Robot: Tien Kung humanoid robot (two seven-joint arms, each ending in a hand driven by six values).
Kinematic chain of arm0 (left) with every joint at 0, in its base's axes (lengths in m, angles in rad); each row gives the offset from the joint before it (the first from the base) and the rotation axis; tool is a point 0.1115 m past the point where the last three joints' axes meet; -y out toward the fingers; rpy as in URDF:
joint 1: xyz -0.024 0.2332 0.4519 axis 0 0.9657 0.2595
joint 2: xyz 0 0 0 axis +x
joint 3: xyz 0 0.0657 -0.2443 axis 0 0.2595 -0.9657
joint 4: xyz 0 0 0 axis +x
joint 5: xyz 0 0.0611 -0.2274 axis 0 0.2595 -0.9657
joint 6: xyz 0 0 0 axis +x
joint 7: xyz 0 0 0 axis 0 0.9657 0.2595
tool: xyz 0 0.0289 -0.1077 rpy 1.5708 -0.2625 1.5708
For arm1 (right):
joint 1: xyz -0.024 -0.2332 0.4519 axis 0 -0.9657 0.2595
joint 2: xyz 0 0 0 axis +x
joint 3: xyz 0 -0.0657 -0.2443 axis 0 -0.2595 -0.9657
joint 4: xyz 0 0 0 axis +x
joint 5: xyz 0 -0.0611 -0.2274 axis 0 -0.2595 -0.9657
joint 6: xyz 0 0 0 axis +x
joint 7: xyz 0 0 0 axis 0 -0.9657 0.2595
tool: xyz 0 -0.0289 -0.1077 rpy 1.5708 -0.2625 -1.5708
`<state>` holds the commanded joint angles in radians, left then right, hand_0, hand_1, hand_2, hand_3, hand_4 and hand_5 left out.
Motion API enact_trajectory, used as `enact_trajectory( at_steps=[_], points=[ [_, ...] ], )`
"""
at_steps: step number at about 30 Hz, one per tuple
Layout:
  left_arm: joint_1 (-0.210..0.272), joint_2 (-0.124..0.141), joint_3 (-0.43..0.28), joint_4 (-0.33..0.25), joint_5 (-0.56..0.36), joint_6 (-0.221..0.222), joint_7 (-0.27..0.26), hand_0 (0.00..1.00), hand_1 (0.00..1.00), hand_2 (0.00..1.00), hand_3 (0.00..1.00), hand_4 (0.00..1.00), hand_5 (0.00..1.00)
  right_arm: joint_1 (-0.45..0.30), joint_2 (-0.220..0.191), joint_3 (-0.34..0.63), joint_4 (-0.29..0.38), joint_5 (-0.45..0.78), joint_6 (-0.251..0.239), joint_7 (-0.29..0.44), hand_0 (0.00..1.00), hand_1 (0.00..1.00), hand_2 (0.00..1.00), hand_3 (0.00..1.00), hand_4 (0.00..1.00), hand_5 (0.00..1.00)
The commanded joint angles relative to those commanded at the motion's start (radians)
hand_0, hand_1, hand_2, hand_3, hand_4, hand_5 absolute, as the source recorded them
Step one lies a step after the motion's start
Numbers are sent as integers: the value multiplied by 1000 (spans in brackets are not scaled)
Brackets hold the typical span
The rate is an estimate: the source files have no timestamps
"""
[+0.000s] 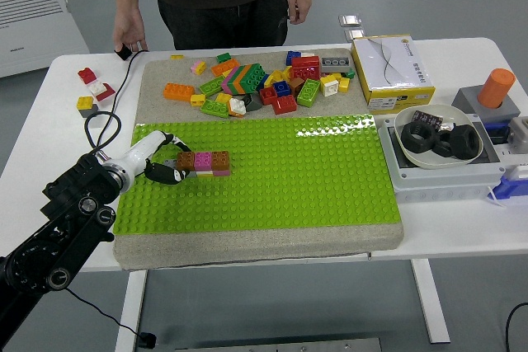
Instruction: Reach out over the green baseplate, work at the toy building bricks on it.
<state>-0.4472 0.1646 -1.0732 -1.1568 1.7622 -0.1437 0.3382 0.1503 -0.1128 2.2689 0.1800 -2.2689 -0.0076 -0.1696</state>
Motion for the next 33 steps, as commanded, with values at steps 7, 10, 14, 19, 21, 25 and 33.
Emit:
enact_trajectory(
  at_steps=[7, 10, 14, 19, 21, 25, 33],
  points=[
    [-1, 0, 1, 4, -1, 4, -4, 998, 959, 913, 510, 627, 2, 0, 0, 0, 0, 0, 1, 2, 658, 632, 603, 728, 732, 998],
    [0, 0, 0, 4, -2, 5, -6, 998, 959, 913, 510, 627, 2, 0, 0, 0, 0, 0, 1, 2, 658, 632, 603, 728, 732, 998],
    [0, -1, -1, 3, -4, 5, -9, 998, 958, 911, 517, 641, 2, 0, -1, 0, 0, 0, 2, 3, 658, 634, 601, 726, 730, 995],
    [0, -1, -3, 3, -11, 3, -18, 997, 957, 916, 547, 614, 2, 0, -1, 0, 0, 0, 3, 5, 658, 628, 601, 728, 730, 994],
    [0, -1, -4, 3, -12, 0, -20, 997, 957, 916, 547, 614, 2, 1, -2, 0, 0, 0, 3, 6, 658, 628, 601, 728, 730, 994],
    [0, -1, -2, 4, -19, -5, -23, 990, 956, 917, 547, 630, 2, 1, -2, 0, 0, 0, 4, 6, 658, 628, 601, 723, 729, 993],
    [0, -1, -2, 8, -25, -6, -27, 987, 958, 918, 546, 623, 2, 1, -3, 0, 0, 0, 5, 8, 658, 624, 599, 722, 727, 992]
  ],
)
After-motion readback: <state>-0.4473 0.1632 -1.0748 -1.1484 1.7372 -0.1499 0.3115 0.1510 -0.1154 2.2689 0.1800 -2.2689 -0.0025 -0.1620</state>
